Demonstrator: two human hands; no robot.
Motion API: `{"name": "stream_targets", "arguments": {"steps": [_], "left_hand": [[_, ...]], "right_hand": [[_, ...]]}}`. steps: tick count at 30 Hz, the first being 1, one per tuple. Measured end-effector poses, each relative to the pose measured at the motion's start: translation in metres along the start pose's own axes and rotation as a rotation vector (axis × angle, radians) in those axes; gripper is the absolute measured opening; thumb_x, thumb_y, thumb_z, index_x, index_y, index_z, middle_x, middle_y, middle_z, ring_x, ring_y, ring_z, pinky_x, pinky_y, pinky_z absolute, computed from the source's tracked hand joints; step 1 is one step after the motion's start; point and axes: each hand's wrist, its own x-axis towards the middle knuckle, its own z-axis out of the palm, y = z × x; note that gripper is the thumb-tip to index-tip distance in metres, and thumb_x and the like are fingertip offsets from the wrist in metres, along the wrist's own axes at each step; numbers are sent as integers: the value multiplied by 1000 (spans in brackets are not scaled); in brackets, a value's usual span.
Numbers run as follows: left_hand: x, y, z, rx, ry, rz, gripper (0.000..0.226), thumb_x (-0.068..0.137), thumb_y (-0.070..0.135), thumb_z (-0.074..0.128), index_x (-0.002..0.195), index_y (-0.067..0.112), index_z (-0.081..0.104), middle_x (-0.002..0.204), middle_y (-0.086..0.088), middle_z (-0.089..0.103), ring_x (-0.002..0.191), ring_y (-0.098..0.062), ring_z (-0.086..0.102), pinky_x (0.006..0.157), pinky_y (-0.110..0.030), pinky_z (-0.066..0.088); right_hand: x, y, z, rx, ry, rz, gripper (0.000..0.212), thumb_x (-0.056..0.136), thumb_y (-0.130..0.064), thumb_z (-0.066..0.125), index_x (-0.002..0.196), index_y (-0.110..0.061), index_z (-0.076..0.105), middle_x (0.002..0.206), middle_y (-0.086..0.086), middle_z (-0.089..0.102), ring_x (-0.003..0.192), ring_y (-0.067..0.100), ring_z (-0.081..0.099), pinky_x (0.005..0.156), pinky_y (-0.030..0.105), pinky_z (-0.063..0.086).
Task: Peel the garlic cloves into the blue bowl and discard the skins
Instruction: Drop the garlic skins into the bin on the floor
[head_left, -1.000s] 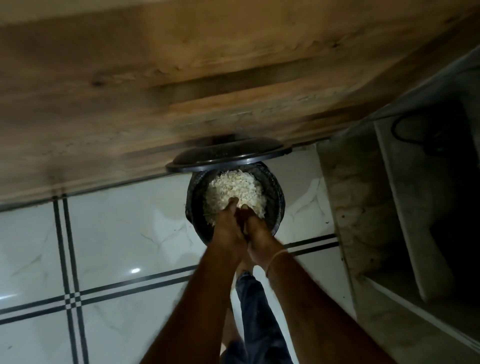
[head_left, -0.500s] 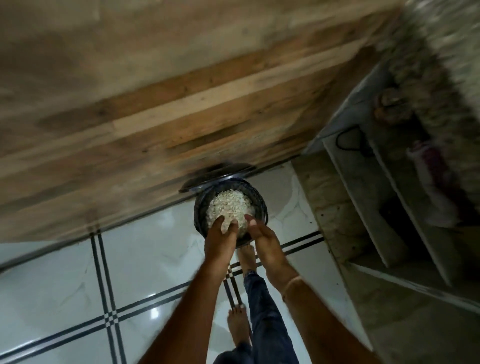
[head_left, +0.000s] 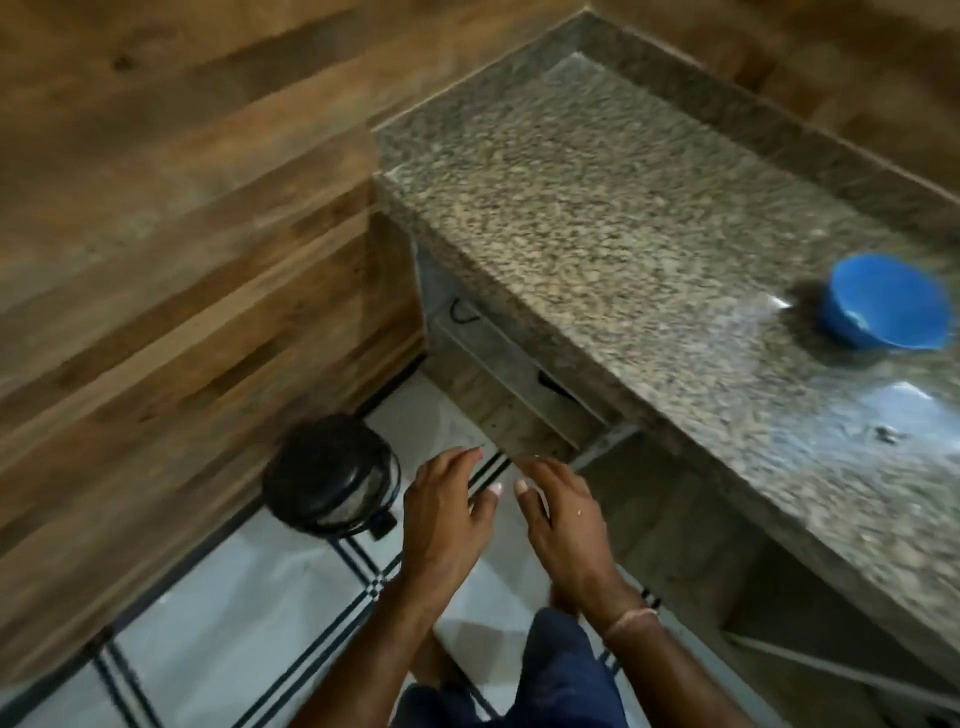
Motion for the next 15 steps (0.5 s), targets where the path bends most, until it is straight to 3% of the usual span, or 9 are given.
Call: {"name": "stream_targets", "arguments": {"steps": [2, 10, 15], "left_hand": [[6, 35, 18, 11, -11, 93, 46, 101, 39, 64, 145, 28, 56, 149, 4, 54, 139, -17, 46, 113, -39, 41], [35, 203, 138, 60, -68, 242, 42, 100, 36, 64, 140, 27, 61, 143, 2, 59, 134, -21, 51, 110, -40, 44], [48, 282, 215, 39, -153, 314, 36, 97, 35, 69, 132, 28, 66, 130, 6, 65, 121, -16, 59, 99, -39, 52]], "right_hand": [[-1, 25, -30, -6, 64, 13, 37, 109, -42, 47, 142, -31, 58, 148, -5, 54, 137, 15, 48, 114, 41, 43], [-1, 169, -162, -34, 309, 19, 35, 104, -34, 55, 137, -25, 64, 136, -3, 63, 121, 17, 58, 99, 35, 50], [2, 253, -229, -20, 372, 98, 34, 103, -31, 61, 135, -21, 65, 132, -2, 64, 116, 20, 62, 89, 37, 54]]}}
